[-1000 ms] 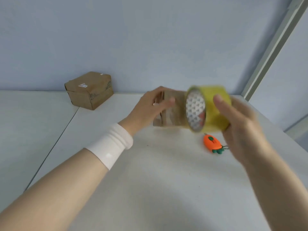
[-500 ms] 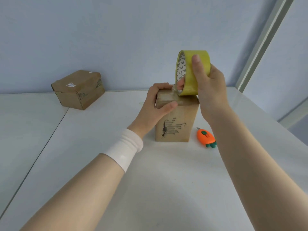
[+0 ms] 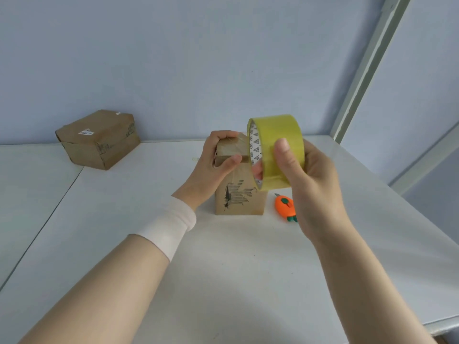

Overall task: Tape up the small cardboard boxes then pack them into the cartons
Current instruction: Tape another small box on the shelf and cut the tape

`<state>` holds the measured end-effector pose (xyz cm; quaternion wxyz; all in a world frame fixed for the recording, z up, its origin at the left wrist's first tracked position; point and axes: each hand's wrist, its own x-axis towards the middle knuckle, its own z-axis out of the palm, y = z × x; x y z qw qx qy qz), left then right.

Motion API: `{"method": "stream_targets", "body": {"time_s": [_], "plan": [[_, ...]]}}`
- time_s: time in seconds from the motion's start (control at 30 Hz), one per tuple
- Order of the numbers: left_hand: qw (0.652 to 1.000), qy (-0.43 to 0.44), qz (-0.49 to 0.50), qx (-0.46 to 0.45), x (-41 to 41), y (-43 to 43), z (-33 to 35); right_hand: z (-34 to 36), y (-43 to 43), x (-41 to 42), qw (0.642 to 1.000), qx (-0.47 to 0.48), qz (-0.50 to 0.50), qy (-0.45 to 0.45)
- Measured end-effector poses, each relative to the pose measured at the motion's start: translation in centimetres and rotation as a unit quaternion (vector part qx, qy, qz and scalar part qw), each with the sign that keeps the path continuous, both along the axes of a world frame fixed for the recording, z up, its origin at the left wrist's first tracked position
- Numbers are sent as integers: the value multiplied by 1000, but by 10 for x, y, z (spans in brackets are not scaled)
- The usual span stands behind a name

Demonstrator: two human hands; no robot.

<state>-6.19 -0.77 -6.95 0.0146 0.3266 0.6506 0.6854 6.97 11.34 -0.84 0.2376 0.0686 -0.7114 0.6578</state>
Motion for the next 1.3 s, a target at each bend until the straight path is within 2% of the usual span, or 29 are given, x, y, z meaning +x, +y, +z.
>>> {"method": "stream_targets", "body": {"time_s": [0.17,0.3,0.53,0.67,0.73,0.8,0.87,0.93,1.0,1.07,1.2,1.3], "plan": [[1000,1,9,26,-1,2,-1,-16,-6,4,999,17,-22,45],[1000,-11,19,21,1,3,-1,-4,-11,-4,994,-101,-30,36],[1000,-8,23,2,4,1,1,-44,-12,19,994,-104,-26,23],[998,-14,60,6,8,5,7,-41,-11,16,997,-64,-34,-11],[994,-57,89,27,6,8,17,-24,-9,10,998,-59,-28,-18],[982,-165,69,53,0,12,28,-4,-5,-2,998,-49,-14,-19],[967,-249,53,17,-6,15,32,11,0,-18,999,-31,-18,-40],[962,-253,102,-25,-11,18,29,18,5,-39,996,-18,-53,-64],[964,-174,189,-74,-17,20,24,21,10,-60,994,-31,-68,-79],[964,-123,212,-102,-24,22,23,19,14,-78,993,-34,-64,-88],[957,-188,190,-112,-42,24,20,-2,19,-102,995,-8,-50,-87],[939,-296,164,-61,-51,27,12,-28,23,-111,993,38,-68,-91]]}}
